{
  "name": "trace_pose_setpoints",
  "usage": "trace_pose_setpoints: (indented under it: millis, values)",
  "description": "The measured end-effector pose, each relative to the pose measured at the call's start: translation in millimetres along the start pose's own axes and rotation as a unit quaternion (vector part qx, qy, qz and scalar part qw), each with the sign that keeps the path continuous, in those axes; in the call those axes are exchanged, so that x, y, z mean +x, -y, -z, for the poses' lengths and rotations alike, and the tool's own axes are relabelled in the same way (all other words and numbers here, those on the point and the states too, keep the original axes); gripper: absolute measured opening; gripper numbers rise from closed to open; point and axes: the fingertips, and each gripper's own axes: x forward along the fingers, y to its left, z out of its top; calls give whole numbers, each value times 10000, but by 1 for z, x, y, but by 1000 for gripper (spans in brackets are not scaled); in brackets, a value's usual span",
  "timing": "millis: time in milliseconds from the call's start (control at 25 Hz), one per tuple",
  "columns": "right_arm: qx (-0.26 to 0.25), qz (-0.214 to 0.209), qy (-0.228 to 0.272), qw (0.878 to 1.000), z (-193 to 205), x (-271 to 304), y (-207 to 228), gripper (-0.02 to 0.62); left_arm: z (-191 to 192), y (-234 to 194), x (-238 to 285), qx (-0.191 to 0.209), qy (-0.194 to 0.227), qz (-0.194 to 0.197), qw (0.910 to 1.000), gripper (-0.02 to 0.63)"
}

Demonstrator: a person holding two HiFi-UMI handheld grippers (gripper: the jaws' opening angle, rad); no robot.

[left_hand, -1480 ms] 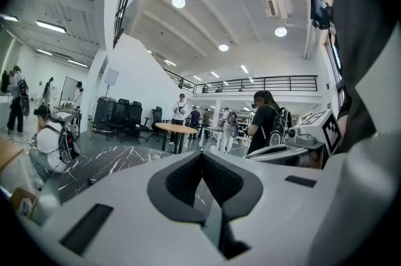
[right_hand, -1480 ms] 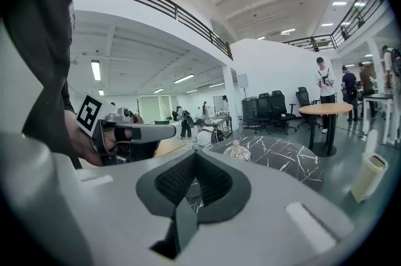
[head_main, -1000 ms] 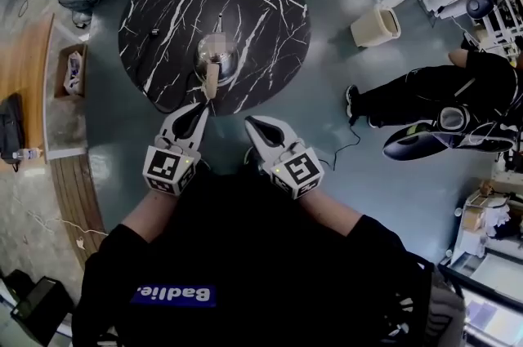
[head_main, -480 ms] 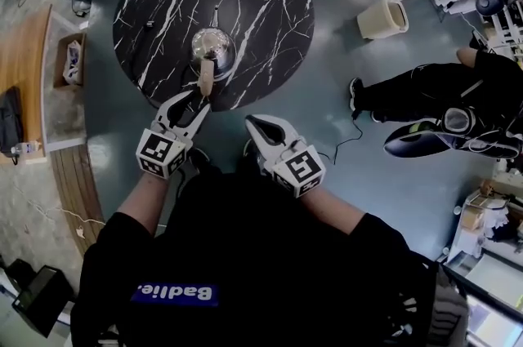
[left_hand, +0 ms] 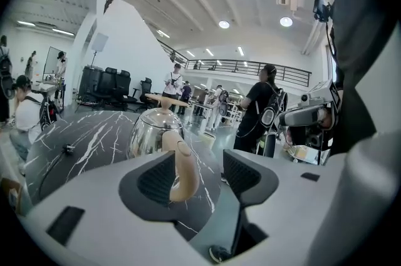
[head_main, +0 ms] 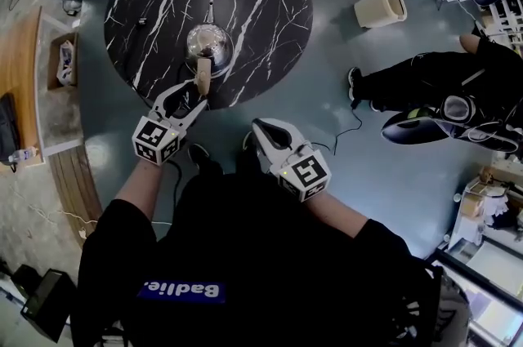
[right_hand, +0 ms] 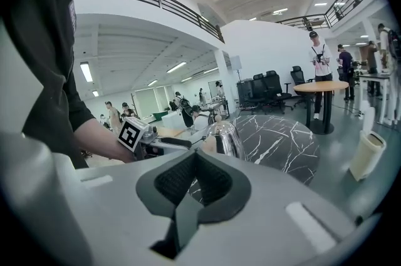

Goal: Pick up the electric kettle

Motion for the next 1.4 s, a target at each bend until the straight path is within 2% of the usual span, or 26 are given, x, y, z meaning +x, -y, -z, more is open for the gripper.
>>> trace_pose_setpoints:
  millis: [320,520,1080,1400]
  values:
    - [152,184,-119,9996,11,-4,9,3,28,-15,21,37,-267,246,9993,241]
    - [216,240,-211,9993,19,-6,7,3,32,-14,29,24,-246,545,9982,242]
    - [320,452,-454,9974,45,-17,10,3,44,-6,54,536,-408,1323,9889,242]
    - [381,493,-526,9967,57,-23,14,3,46,3,70,657,-409,1556,9848,241]
